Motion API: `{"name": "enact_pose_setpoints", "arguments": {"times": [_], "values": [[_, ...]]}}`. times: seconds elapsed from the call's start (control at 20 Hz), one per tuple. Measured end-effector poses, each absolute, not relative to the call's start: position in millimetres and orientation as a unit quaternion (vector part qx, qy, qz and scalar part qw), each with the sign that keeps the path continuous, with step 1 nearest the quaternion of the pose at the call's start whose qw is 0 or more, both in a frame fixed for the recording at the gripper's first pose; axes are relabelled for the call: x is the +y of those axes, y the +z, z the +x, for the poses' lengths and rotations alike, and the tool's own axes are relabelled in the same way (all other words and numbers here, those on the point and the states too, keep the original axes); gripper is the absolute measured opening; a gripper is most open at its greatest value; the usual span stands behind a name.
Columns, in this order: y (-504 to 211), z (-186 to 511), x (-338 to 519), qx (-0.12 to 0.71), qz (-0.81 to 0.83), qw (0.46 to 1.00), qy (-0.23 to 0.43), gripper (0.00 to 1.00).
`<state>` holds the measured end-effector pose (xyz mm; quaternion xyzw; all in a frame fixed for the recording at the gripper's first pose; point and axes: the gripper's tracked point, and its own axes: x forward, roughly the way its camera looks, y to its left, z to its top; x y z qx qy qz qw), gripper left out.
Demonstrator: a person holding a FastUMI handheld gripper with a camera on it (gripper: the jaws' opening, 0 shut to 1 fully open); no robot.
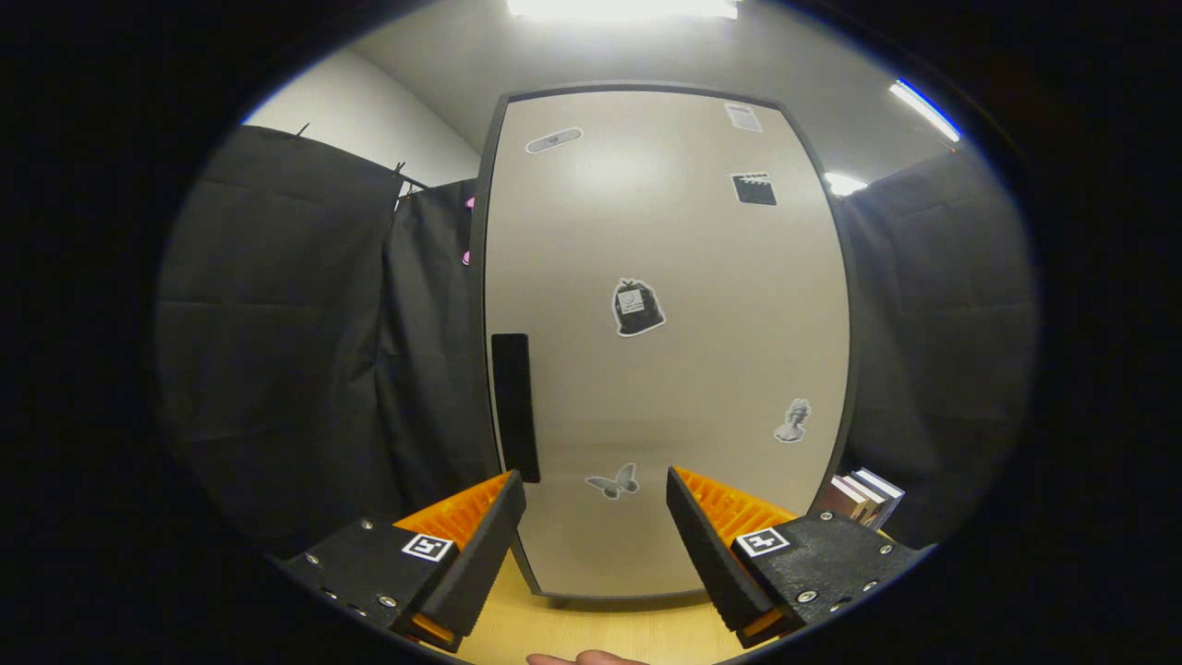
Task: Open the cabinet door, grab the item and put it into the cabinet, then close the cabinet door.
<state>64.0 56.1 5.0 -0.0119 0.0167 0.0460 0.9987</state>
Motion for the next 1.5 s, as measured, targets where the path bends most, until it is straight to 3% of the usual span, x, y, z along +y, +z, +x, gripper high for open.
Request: {"name": "enact_pose_setpoints", "arguments": {"times": [0.6, 0.65, 0.7, 0.9, 1.1, 1.5], "values": [[-24, 157, 123, 0.07, -0.025, 0.994, 0.074, 0.93], [-28, 157, 124, 0.078, -0.023, 0.994, 0.071, 0.9], [-31, 158, 127, 0.082, -0.02, 0.994, 0.076, 0.8], [-34, 161, 122, 0.079, -0.024, 0.994, 0.071, 0.34], [-34, 158, 122, 0.082, -0.038, 0.992, 0.085, 0.27], [-34, 138, 120, 0.092, -0.037, 0.988, 0.121, 0.25]]}}
